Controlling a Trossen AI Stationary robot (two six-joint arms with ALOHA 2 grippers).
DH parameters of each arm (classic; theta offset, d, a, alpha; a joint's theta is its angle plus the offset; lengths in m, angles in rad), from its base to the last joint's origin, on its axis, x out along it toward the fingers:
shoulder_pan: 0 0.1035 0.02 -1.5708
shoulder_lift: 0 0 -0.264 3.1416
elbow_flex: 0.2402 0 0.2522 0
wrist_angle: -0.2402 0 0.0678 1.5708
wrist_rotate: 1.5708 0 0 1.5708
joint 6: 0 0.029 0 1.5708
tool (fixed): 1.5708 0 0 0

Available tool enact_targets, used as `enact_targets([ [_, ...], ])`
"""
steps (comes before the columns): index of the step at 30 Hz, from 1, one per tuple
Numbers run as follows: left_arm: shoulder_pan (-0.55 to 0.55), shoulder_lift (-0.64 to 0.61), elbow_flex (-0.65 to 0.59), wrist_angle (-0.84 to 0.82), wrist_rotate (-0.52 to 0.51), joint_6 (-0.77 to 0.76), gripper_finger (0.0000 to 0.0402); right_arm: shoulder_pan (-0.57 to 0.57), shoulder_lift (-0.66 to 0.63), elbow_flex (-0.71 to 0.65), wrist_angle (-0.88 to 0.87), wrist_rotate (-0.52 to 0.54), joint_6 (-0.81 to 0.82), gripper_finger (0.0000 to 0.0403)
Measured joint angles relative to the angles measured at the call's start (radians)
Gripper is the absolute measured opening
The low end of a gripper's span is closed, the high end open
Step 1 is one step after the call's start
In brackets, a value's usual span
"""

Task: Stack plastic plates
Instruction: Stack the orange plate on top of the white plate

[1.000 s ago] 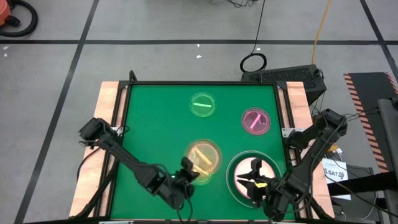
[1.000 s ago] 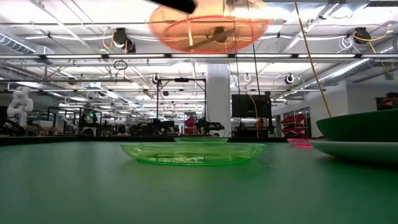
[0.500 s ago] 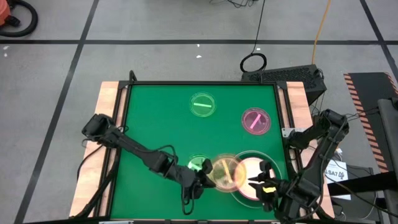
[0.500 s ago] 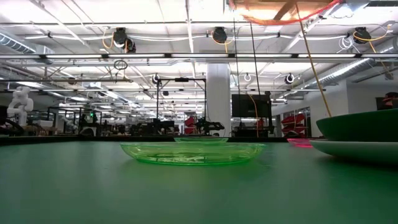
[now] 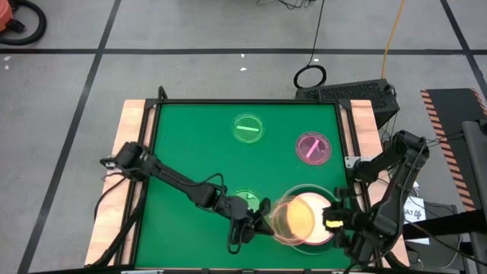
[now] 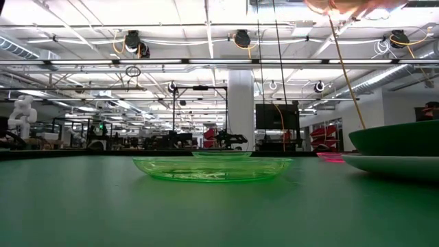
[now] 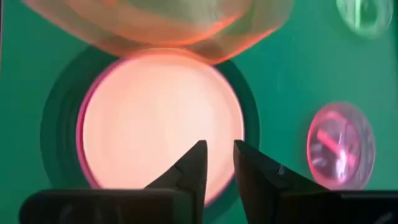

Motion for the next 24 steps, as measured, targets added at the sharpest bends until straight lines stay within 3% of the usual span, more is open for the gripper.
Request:
enact_targets([
  [5, 0.002, 0.059, 0.06, -0.019, 0.009, 0.009, 0.0003, 0.006, -0.055, 0.002, -0.063, -0.056, 0.091, 0.0075],
  [11, 0.01, 0.187, 0.268, -0.175, 0.05, -0.012, 0.0003, 0.006, -0.107, 0.002, -0.069, -0.03, 0.092, 0.0075],
  [24, 0.059, 0.571, 0.925, -0.671, 0.072, -0.103, 0.0003, 0.006, -0.117, 0.003, -0.084, -0.014, 0.089, 0.0075],
])
